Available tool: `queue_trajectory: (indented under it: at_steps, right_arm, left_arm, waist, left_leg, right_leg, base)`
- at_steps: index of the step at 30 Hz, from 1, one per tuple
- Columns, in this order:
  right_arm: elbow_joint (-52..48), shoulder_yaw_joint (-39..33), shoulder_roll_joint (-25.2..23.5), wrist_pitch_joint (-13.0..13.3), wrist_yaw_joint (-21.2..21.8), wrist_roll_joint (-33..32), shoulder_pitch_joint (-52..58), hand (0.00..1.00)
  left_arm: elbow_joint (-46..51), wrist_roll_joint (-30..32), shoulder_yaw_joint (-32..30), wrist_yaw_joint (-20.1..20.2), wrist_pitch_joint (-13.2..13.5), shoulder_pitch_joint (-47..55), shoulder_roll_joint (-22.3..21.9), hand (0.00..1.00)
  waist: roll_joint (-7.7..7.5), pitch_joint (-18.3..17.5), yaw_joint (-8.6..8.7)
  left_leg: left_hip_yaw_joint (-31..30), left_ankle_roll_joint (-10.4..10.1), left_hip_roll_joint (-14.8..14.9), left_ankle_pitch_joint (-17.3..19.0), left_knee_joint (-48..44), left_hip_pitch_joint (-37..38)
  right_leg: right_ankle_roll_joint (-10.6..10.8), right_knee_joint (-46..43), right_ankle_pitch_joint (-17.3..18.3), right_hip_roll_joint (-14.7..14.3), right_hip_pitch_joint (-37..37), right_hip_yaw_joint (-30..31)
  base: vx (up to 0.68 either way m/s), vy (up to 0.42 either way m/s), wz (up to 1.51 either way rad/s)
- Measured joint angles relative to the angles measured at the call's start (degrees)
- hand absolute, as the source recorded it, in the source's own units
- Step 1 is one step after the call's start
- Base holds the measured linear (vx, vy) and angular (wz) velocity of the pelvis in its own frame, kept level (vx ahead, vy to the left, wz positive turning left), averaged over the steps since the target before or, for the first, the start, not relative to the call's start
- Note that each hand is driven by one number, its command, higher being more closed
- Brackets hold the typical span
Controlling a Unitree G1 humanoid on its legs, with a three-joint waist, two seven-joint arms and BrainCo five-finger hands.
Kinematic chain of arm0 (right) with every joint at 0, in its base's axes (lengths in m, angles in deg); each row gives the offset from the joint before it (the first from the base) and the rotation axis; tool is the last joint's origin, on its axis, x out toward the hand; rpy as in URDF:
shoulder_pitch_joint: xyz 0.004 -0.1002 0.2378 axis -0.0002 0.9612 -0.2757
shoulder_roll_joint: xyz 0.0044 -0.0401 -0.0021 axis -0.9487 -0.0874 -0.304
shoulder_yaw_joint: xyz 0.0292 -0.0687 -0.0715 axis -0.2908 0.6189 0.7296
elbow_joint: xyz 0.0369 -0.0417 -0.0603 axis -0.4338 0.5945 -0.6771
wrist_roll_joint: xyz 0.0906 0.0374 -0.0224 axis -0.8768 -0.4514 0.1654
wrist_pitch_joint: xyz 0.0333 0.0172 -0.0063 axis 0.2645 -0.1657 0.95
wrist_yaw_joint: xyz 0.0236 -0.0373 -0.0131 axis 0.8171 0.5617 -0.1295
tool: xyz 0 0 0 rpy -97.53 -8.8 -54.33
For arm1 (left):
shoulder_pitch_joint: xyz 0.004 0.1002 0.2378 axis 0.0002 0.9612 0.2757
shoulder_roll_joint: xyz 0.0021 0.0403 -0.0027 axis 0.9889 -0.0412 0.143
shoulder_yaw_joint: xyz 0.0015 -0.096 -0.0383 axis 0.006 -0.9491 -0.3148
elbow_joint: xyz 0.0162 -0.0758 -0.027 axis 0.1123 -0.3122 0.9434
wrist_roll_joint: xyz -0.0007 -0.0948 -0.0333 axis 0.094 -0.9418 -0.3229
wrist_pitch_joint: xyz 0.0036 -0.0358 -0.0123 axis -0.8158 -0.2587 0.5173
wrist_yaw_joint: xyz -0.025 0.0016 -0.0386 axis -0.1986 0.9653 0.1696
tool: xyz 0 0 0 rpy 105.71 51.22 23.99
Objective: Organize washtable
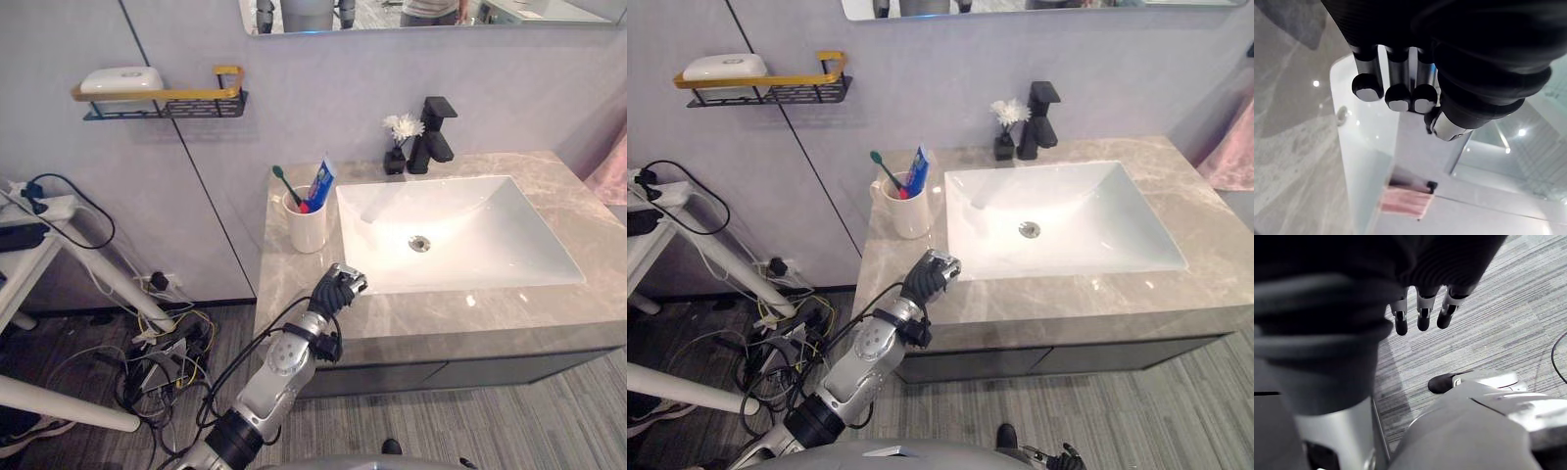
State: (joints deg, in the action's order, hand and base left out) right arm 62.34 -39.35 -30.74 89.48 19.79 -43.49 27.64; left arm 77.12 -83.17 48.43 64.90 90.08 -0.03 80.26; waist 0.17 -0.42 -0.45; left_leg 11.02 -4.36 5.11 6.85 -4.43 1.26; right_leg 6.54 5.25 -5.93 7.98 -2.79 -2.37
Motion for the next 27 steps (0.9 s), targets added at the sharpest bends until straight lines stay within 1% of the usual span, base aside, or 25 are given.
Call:
queue_trajectory:
  at_steps: [3, 5, 8, 11, 12, 15, 20, 27]
  right_arm:
    - [0.0, -0.2, -0.1, 0.0, 0.0, 0.0, -0.1, 0.00]
    - [-0.1, -0.3, -0.2, 0.0, 0.0, 0.0, -0.1, 0.00]
    - [-0.1, -0.4, -0.2, -0.1, 0.0, 0.0, -0.1, 0.00]
    - [-0.2, -0.8, -0.3, -0.1, 0.0, 0.0, -0.1, 0.00]
    - [-0.3, -1.9, -0.5, -0.1, 0.0, 0.1, -0.2, 0.00]
    - [-0.4, -2.2, -0.8, -0.1, 0.1, 0.1, -0.2, 0.00]
    - [-0.4, -2.8, -1.2, -0.1, 0.1, 0.2, -0.2, 0.00]
    - [-0.5, -3.1, -1.6, -0.1, 0.2, 0.3, -0.4, 0.00]
  left_arm:
    - [-2.5, 0.7, -0.5, -1.0, -0.1, -1.9, -0.3, 1.00]
    - [-4.3, 0.8, -2.4, -1.5, -0.2, -2.7, -1.1, 1.00]
    - [-5.7, 0.8, -4.5, -2.3, -0.2, -3.3, -1.6, 1.00]
    - [-7.4, 0.9, -5.0, -2.9, -0.2, -5.0, -1.6, 1.00]
    - [-8.5, 1.0, -6.5, -3.5, -0.4, -5.8, -1.7, 1.00]
    - [-9.5, 1.9, -8.8, -4.1, -0.5, -6.4, -1.7, 1.00]
    - [-10.9, 2.0, -12.4, -6.2, -0.6, -8.1, -1.5, 1.00]
    - [-12.8, 3.0, -14.3, -6.6, -0.5, -10.6, -1.6, 1.00]
  waist:
    - [-0.29, 0.2, 0.10]
    - [-0.51, 0.3, 0.20]
    - [-0.53, 0.3, 0.30]
    - [-0.57, 0.4, 0.34]
    - [-0.57, 0.4, 0.82]
    - [-0.60, 0.4, 1.48]
    - [-1.07, 0.9, 1.61]
    - [-1.46, 1.3, 1.61]
  left_leg:
    - [0.4, 0.0, 0.0, 0.0, 0.1, 0.1]
    - [0.6, 0.0, 0.0, 0.0, 0.2, 0.1]
    - [1.1, -0.1, 0.0, 0.1, 0.3, 0.2]
    - [1.3, -0.1, 0.0, 0.1, 0.3, 0.2]
    - [1.4, -0.1, 0.0, 0.1, 0.3, 0.2]
    - [1.6, -0.1, 0.1, 0.1, 0.4, 0.2]
    - [2.6, -0.2, 0.1, 0.2, 0.7, 0.7]
    - [3.1, -0.2, 0.1, 0.2, 1.4, 1.0]
  right_leg:
    - [0.0, 0.0, -0.1, -0.1, -0.2, 0.3]
    - [0.0, 0.1, -0.1, -0.1, -0.3, 0.5]
    - [0.0, 0.2, -0.2, -0.2, -0.6, 1.1]
    - [0.0, 0.2, -0.3, -0.2, -0.7, 1.4]
    - [0.0, 0.3, -0.3, -0.2, -0.7, 1.5]
    - [0.0, 0.4, -0.3, -0.3, -0.9, 1.7]
    - [0.0, 0.4, -0.4, -0.5, -1.2, 2.6]
    - [0.0, 0.4, -0.4, -0.6, -1.7, 3.2]
  base:
    - [0.00, 0.001, -0.06]
    - [0.00, 0.002, -0.04]
    - [0.00, 0.004, -0.08]
    - [0.00, 0.001, -0.04]
    - [0.00, 0.000, 0.00]
    - [0.00, -0.001, -0.04]
    - [0.00, 0.001, -0.10]
    - [0.01, 0.004, -0.05]
